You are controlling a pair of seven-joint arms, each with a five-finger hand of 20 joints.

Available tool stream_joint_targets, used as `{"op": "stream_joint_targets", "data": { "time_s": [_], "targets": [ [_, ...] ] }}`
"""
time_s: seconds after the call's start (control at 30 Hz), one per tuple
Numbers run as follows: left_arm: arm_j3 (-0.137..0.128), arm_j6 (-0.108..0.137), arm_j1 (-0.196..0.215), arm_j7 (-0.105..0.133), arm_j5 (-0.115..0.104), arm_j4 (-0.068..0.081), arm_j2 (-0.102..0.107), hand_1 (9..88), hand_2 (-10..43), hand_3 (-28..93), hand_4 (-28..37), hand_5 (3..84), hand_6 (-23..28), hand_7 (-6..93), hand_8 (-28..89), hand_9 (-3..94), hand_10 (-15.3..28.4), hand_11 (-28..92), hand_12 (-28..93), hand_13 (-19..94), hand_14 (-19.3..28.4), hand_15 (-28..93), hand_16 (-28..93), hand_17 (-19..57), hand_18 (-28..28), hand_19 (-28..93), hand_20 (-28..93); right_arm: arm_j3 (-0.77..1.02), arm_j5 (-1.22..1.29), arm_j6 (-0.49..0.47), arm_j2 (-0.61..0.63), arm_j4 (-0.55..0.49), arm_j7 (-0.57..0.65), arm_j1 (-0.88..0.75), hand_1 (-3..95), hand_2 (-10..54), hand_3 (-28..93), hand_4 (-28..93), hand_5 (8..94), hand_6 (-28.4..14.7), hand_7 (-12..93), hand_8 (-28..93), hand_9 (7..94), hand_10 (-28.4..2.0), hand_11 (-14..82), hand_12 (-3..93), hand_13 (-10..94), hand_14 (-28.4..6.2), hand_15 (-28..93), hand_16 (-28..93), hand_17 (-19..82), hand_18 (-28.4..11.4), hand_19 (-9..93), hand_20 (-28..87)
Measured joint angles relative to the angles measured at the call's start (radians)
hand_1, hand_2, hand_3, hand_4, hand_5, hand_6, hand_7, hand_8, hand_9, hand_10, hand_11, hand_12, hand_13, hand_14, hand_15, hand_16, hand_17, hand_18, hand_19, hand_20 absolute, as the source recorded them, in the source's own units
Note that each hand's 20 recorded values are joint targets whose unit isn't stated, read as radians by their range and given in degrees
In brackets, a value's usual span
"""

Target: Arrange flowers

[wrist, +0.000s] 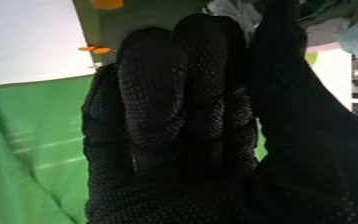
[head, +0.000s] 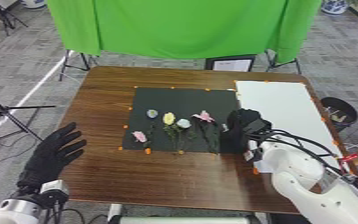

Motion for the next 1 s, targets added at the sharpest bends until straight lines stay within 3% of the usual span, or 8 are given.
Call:
{"op": "stream_joint_targets", "data": {
  "time_s": [0.13,0.23,0.43,0.5,0.57,0.67,0.83,1.0],
  "targets": [
    [-0.001,0.000,0.001,-0.004,0.000,0.000,-0.001,26.3,-0.8,70,-27.6,27.3,4.5,24.7,-13,25.3,12.1,23,18,21,16.6,34,0,-9.6,22.6,43,9,0.022,-0.001,-0.050,0.000,-0.008,-0.011,-0.011,28.3,-9.5,86,-28,62.5,1.9,47,0,77.5,-8.8,40.1,30.5,78,-3.3,55,28,29,-17.0,69,45],
    [-0.003,0.000,0.003,-0.005,0.000,0.000,-0.001,26.3,-0.8,70,-27.6,27.3,4.5,24.7,-13,25.3,12.1,23,18,21,16.6,34,0,-9.6,22.6,43,9,0.043,-0.001,-0.087,0.002,-0.021,-0.014,-0.024,24.8,-9.5,88,-28,59.0,1.2,49,-18,71.8,-9.3,42.9,32.3,75,-3.7,56,28,27,-17.7,69,46],
    [-0.004,-0.002,0.004,-0.009,0.001,0.000,-0.001,26.2,-0.9,70,-27.5,27.3,4.5,24.5,-13,25.3,12.0,23,18,21,16.6,34,0,-9.7,22.6,43,9,0.124,0.023,-0.179,0.004,-0.073,-0.016,-0.077,19.6,-9.5,85,-28,52.5,-2.5,46,-18,63.7,-11.3,44.1,32.1,70,-5.2,52,27,26,-18.0,64,44],
    [-0.005,-0.002,0.004,-0.011,0.001,0.000,-0.001,26.1,-1.0,70,-27.4,27.2,4.5,24.5,-12,25.1,12.1,23,18,20,16.6,34,0,-9.7,22.7,42,9,0.176,0.086,-0.208,0.002,-0.100,-0.013,-0.108,17.6,-9.5,84,-28,47.8,-4.3,43,-17,55.6,-12.5,44.3,32.0,64,-7.5,53,26,25,-19.6,63,45],
    [-0.005,-0.002,0.003,-0.012,0.001,0.000,-0.001,26.1,-1.0,70,-27.4,26.9,4.3,24.4,-12,24.2,12.1,22,18,20,16.5,33,0,-9.8,22.8,42,9,0.249,0.213,-0.223,-0.007,-0.131,0.000,-0.149,16.9,-9.5,85,-28,40.3,-5.5,41,-16,44.7,-14.3,43.3,31.1,50,-10.5,57,22,22,-21.5,64,44],
    [-0.006,-0.005,0.000,-0.012,0.003,-0.001,-0.001,26.1,-1.1,70,-27.4,25.9,4.2,24.6,-12,22.2,11.6,21,18,18,16.0,32,0,-10.2,23.4,42,9,0.386,0.426,-0.244,-0.037,-0.177,0.019,-0.218,16.8,-9.5,86,-28,35.1,-5.2,39,-17,38.2,-14.4,38.1,29.4,40,-10.9,54,19,17,-21.5,60,42],
    [-0.016,-0.014,-0.013,-0.008,0.012,-0.007,-0.010,25.5,-2.1,69,-27.7,24.5,4.1,24.2,-12,20.3,11.2,20,20,16,15.4,29,1,-11.0,24.0,41,8,0.636,0.628,-0.275,-0.130,-0.222,-0.047,-0.323,15.1,-6.7,87,-26,32.6,-3.9,25,-13,34.1,-13.8,16.4,26.1,28,-11.3,27,24,9,-21.9,46,30],
    [-0.014,-0.026,-0.039,0.006,0.011,-0.010,-0.020,23.4,-3.8,68,-28.2,23.5,4.2,23.4,-12,18.4,10.8,17,20,14,15.5,23,2,-12.3,24.9,39,7,0.744,0.875,-0.107,-0.201,-0.232,-0.141,-0.404,8.7,-2.7,82,-27,31.5,-4.3,13,-9,31.8,-14.4,3.8,23.7,24,-13.1,2,34,4,-24.2,34,17]
  ]
}}
